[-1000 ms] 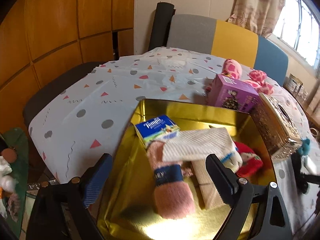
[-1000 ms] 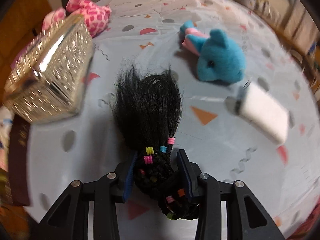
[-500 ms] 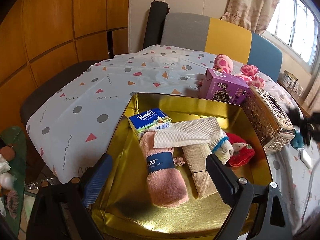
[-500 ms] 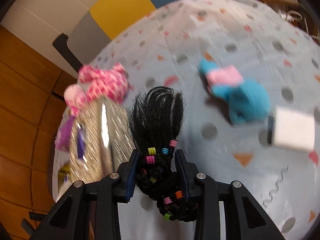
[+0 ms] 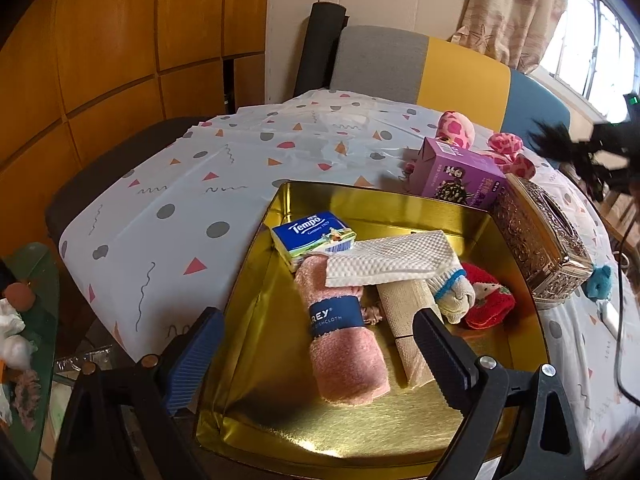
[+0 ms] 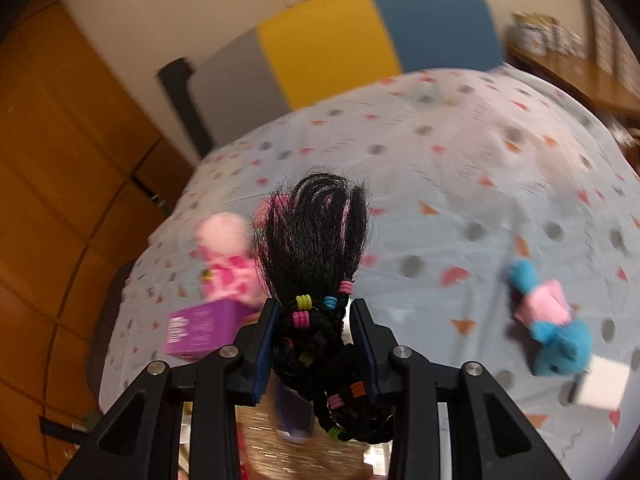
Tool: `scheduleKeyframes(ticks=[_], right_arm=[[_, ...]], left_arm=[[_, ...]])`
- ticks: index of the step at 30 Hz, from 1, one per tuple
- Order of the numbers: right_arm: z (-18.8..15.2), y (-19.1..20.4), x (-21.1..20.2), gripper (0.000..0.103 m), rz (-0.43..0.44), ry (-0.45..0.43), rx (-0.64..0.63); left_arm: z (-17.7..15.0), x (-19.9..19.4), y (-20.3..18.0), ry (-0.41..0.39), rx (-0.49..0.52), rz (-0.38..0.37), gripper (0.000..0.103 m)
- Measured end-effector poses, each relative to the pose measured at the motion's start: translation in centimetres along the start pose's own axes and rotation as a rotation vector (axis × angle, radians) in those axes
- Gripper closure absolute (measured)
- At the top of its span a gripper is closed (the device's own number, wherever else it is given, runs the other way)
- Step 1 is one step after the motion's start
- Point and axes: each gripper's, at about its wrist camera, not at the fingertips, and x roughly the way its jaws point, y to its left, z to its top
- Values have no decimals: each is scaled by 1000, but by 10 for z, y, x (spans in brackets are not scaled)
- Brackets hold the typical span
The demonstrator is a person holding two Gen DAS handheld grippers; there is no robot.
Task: Organize soft objects
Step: 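Carry the black hair bundle into the gold tray and open the right gripper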
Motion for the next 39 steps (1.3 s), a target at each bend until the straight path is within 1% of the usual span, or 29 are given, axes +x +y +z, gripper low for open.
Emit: scheduleKeyframes(ticks=[3, 7, 14, 18, 21, 23, 25, 26, 27, 28, 29, 31, 39], right_arm=[[-3, 34, 6, 68, 41, 8, -73], [-19, 76, 19, 68, 99, 46, -166], [-68, 133, 41, 68, 162, 140, -332], [-100, 154, 56, 68, 168, 203, -420], [-126, 167, 69, 68, 152, 247, -466], [-143, 176, 81, 68, 125, 270, -503], [-159, 184, 90, 67, 59, 271, -563], [-168, 187, 97, 67, 5, 271, -594], [-175, 188, 103, 67, -29, 276, -615], [-179, 187, 107, 65, -42, 282, -624], [-183, 186, 110, 62, -51, 286, -625], [-186, 183, 110, 60, -54, 277, -618], [-192, 173, 91, 56, -31, 258, -593]], left_arm=[[-1, 1, 4, 5, -10, 2, 6], [-3, 0, 8, 6, -19, 8, 6], [-7, -2, 15, 9, -35, 17, 5], [-9, -3, 18, 7, -41, 19, 6], [-10, -5, 20, 4, -44, 19, 5], [-10, -6, 20, 2, -45, 19, 5], [-11, -8, 22, 1, -46, 19, 5], [-11, -9, 22, -1, -48, 20, 5], [-12, -9, 23, -2, -49, 21, 5], [-12, -10, 24, -4, -50, 24, 4], [-12, -10, 24, -5, -52, 27, 4], [-12, -11, 25, -6, -57, 27, 4], [-12, -14, 23, -10, -58, 36, 4]])
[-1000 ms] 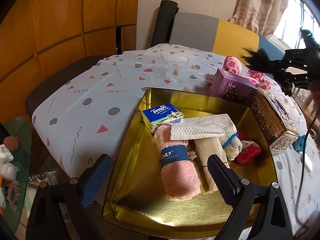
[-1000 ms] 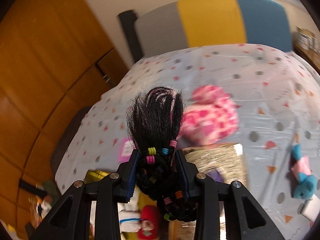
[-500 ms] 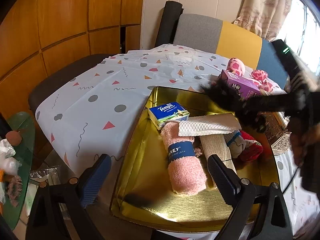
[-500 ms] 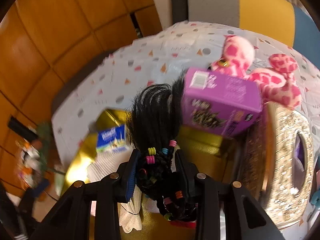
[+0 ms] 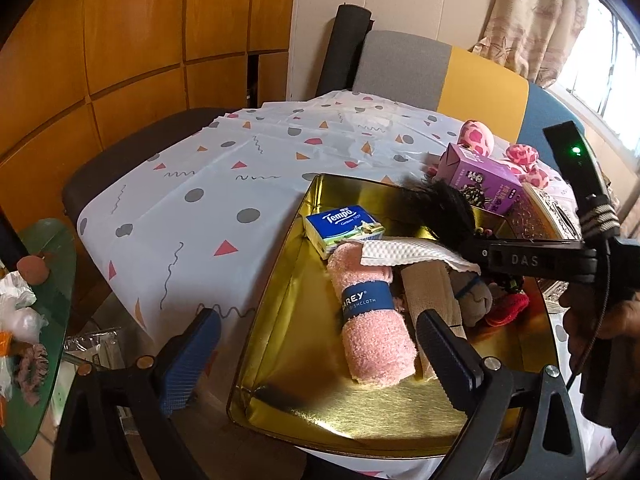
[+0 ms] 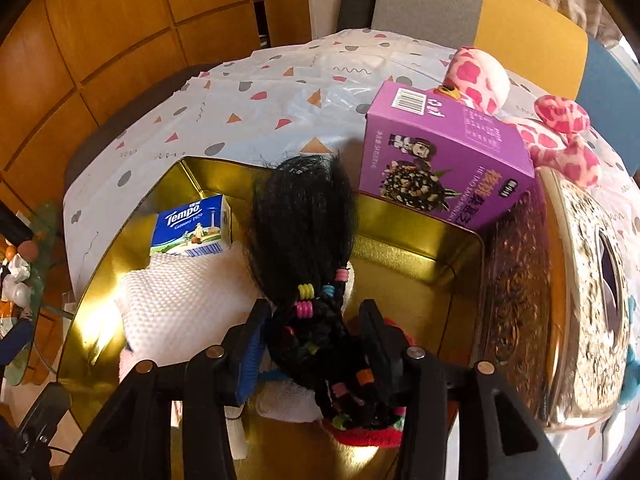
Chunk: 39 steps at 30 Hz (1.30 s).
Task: Organize soft objects
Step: 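Carry the black hair bundle into the gold tray and open the right gripper, then move both tools toward the blue plush toy and white sponge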
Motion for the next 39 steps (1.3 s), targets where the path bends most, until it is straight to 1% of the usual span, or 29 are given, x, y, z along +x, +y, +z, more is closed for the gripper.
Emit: scheduleKeyframes(ticks=[4, 5, 6, 7, 8, 12, 21, 26, 33, 34, 35, 36, 39], right_arm=[[-8, 0, -15, 54, -17, -43, -4], [-11, -1, -18, 51, -23, -55, -5], [-11, -1, -21, 47, -29, -67, -6], [-14, -2, -27, 35, -35, -85, -7], [-14, -3, -31, 29, -38, -101, -6], [-22, -3, -51, 28, -45, -158, -7], [-40, -7, -75, 28, -53, -210, -1], [-51, -19, -91, 28, -63, -243, 16], [-69, -54, -123, 27, -76, -311, 73], [-73, -62, -129, 24, -76, -325, 91], [-78, -71, -134, 17, -74, -336, 112], [-81, -79, -138, 16, -72, -346, 128], [-97, -111, -151, 15, -85, -365, 192]], left_arm=[[0, -4, -3, -10, 10, 6, 2], [0, -5, -4, -11, 14, 7, 1], [0, -6, -5, -12, 16, 7, 1], [0, -6, -6, -13, 18, 8, 1], [0, -6, -7, -13, 21, 8, 1], [-1, -8, -12, -15, 37, 6, 0], [-4, -11, -25, -14, 76, 7, 0], [-4, -12, -34, -12, 100, -1, 0], [-5, -16, -50, -21, 142, -27, 0], [-5, -17, -53, -27, 155, -29, 0], [-6, -18, -57, -33, 168, -29, 0], [-6, -19, -60, -37, 178, -30, 0], [-5, -21, -69, -52, 208, -46, 0]])
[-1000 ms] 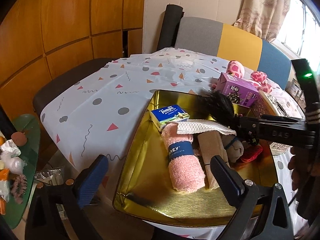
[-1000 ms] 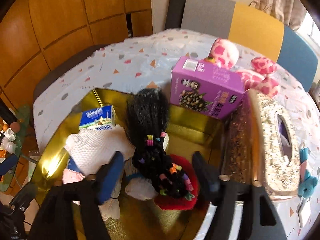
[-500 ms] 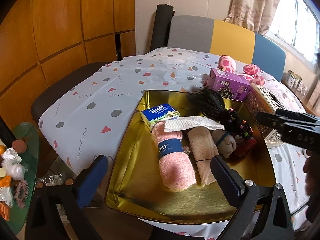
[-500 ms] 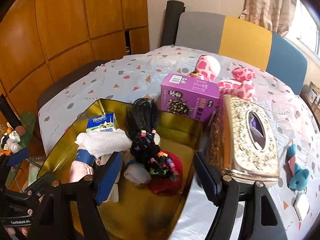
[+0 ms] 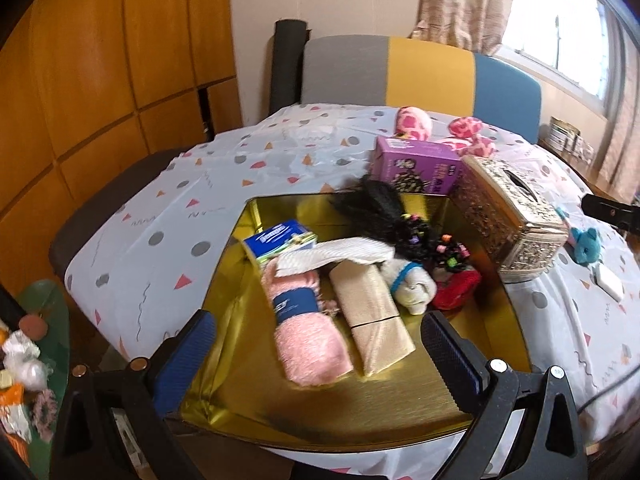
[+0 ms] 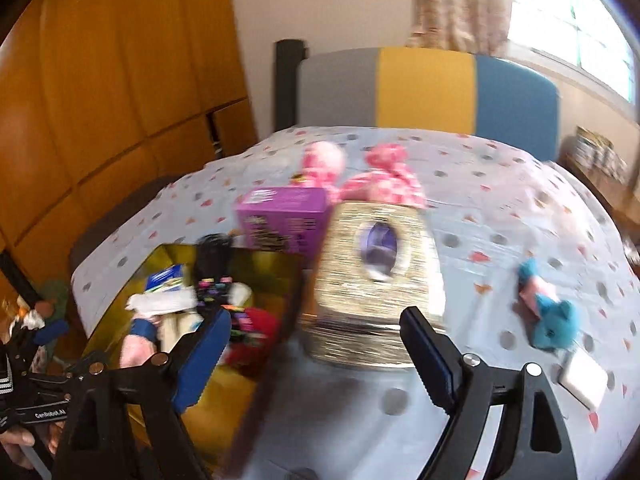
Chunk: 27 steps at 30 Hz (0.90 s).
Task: Organize soft objects
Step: 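Move both tools toward the blue plush toy and white sponge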
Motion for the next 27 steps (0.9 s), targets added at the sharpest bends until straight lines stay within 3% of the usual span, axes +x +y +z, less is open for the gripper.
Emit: scheduleKeyframes(ticks=[5, 9, 12, 13, 16, 20, 27], right_arm=[[-16, -78, -15, 15, -143, 21, 121], [-42, -163, -21, 12, -312, 84, 275], [-71, -227, -33, 12, -451, 99, 465], [-85, -253, -41, 12, -479, 101, 600], [-114, -301, -63, 12, -461, 30, 930], [-141, -323, -72, 12, -409, 16, 1127], [-140, -323, -68, 12, -347, 17, 1140]], left_arm=[[3, -4, -24, -20, 75, -52, 0], [4, -5, -46, -20, 123, -96, 0], [8, -5, -68, -14, 163, -144, 0], [8, -6, -75, -13, 171, -157, 0], [13, -5, -107, 2, 209, -228, 0], [19, -3, -154, 52, 266, -337, 0], [35, 1, -243, 72, 393, -462, 0]])
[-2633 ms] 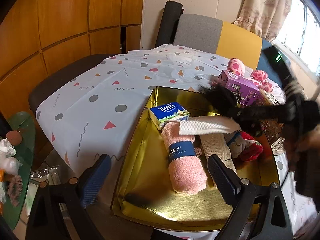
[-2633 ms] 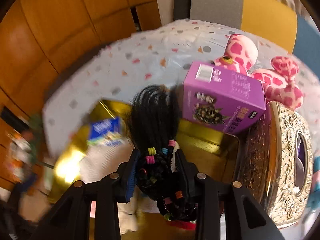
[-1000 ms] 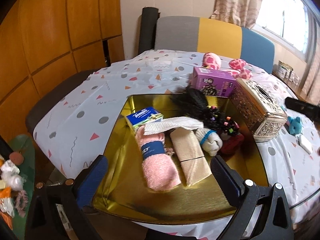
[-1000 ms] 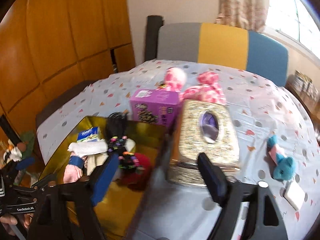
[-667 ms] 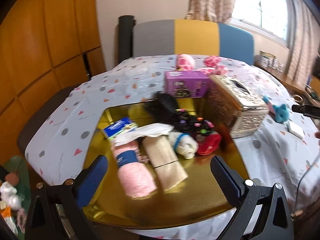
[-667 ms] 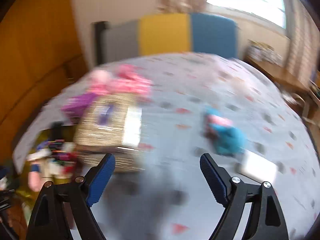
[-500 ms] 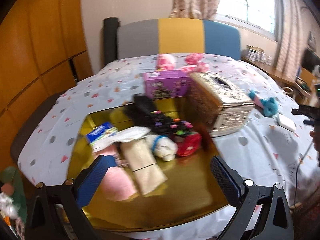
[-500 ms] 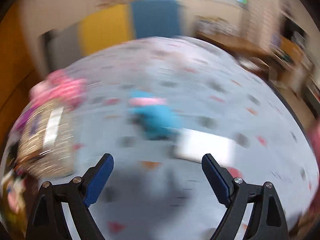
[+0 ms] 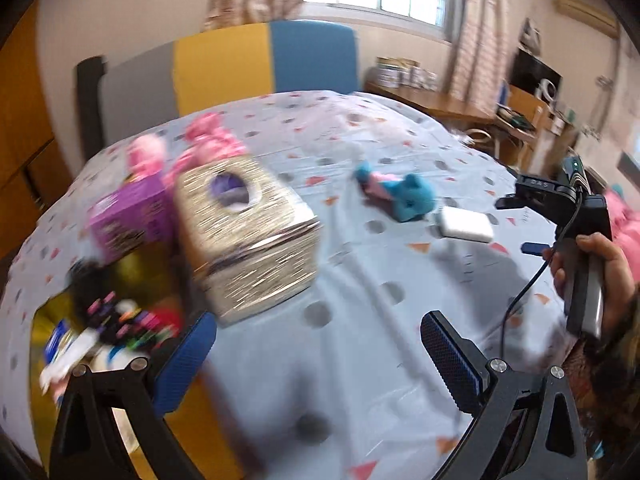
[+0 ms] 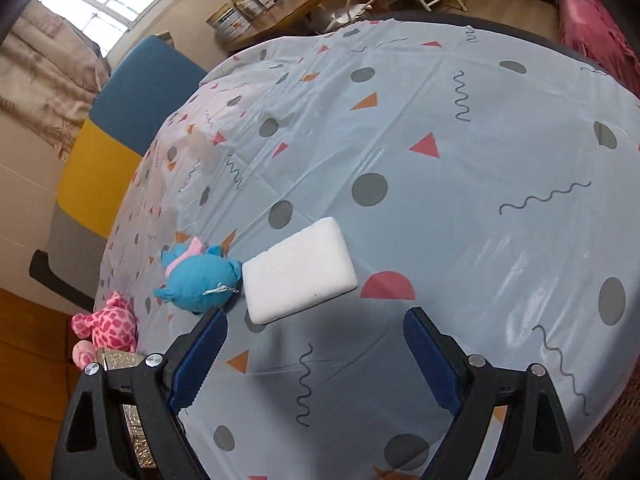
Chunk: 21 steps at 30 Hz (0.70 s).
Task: Organize soft objects
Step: 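Move both tools toward the blue plush toy and white sponge, then grasp the blue plush toy with the left gripper while the right grasps the white sponge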
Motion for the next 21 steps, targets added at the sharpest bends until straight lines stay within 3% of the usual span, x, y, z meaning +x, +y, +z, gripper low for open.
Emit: scheduleKeyframes(ticks=[5, 13, 21], right_arm=[[0, -3, -4, 12, 24, -3, 20], [1, -2, -7, 12, 66, -4, 26], [4, -7, -11, 12, 124, -7, 61]], left_arm=[[31, 38, -29, 63, 12, -116, 0], [79, 112, -65, 123, -5, -112, 2], [121, 190, -83, 208, -111, -161, 1]])
